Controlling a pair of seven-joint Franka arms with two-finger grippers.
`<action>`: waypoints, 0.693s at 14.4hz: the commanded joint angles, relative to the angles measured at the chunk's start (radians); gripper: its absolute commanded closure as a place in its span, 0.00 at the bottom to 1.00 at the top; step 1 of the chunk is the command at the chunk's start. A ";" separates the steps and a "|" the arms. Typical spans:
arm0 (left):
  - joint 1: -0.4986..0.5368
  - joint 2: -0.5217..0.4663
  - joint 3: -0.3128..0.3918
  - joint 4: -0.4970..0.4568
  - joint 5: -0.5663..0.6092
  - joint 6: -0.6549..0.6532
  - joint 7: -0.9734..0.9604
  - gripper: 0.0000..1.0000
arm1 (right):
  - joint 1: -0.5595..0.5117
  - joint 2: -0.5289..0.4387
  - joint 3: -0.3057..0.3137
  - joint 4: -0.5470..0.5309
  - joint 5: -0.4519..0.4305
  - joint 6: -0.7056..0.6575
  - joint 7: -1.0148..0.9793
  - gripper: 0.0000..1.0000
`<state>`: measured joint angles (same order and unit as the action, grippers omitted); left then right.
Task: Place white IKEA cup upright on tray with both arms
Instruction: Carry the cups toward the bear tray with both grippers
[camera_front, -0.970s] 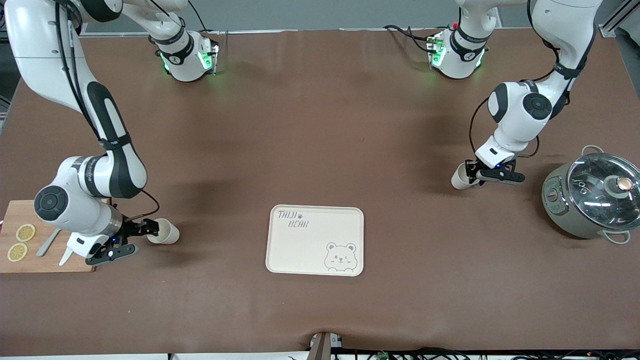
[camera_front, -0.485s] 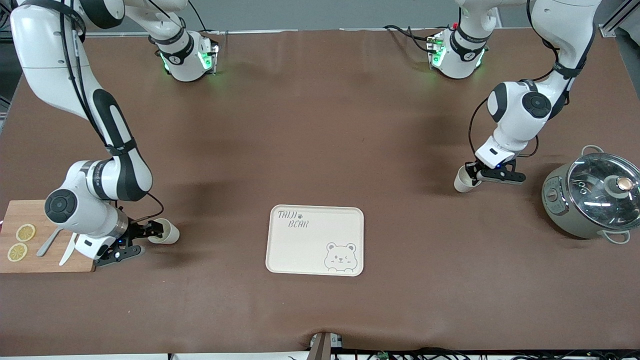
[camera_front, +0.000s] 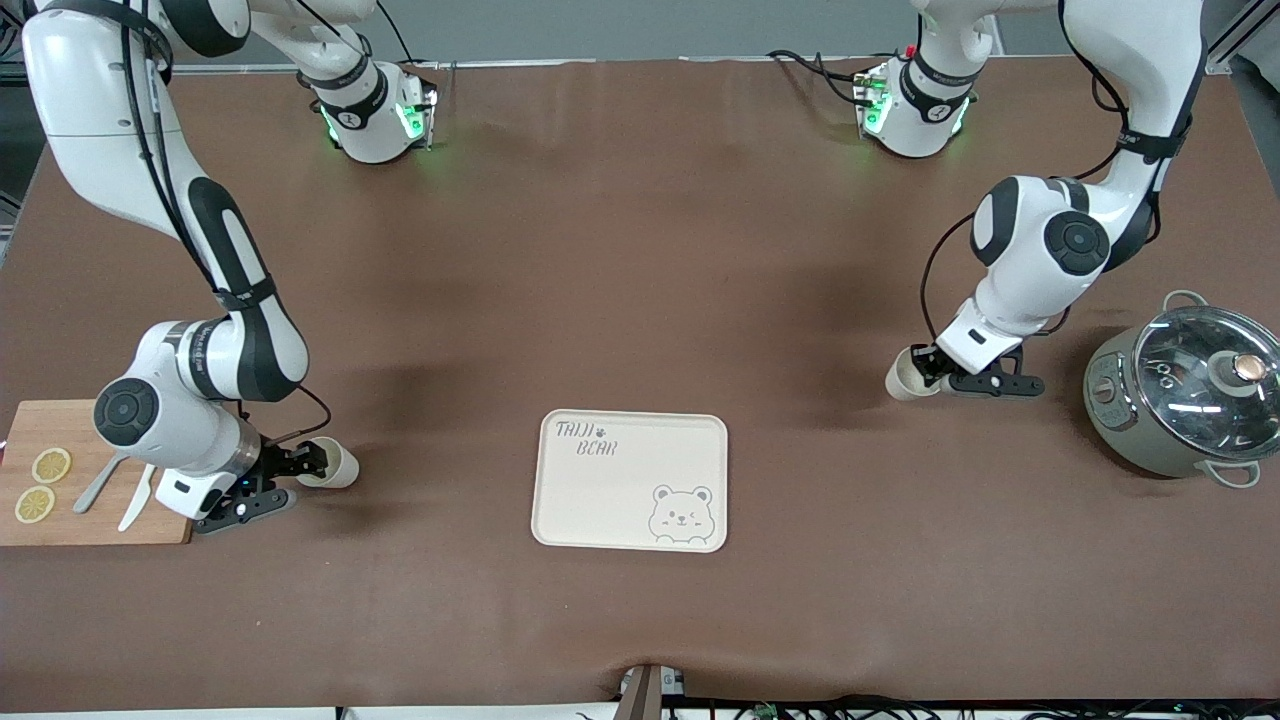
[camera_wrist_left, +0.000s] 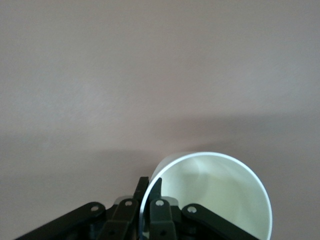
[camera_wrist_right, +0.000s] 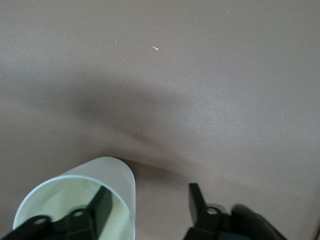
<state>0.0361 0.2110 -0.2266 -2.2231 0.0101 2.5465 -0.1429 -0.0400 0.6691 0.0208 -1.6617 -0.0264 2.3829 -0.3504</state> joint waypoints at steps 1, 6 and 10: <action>-0.036 0.050 -0.030 0.127 -0.016 -0.089 -0.096 1.00 | -0.006 0.000 0.010 0.002 0.005 0.005 -0.019 0.66; -0.168 0.214 -0.027 0.416 -0.004 -0.244 -0.326 1.00 | -0.008 0.000 0.022 0.002 0.003 0.005 -0.019 1.00; -0.261 0.356 -0.019 0.574 0.023 -0.244 -0.478 1.00 | -0.008 0.000 0.025 0.003 0.003 0.005 -0.019 1.00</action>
<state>-0.1885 0.4687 -0.2549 -1.7742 0.0115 2.3324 -0.5589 -0.0388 0.6648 0.0362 -1.6600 -0.0237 2.3818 -0.3570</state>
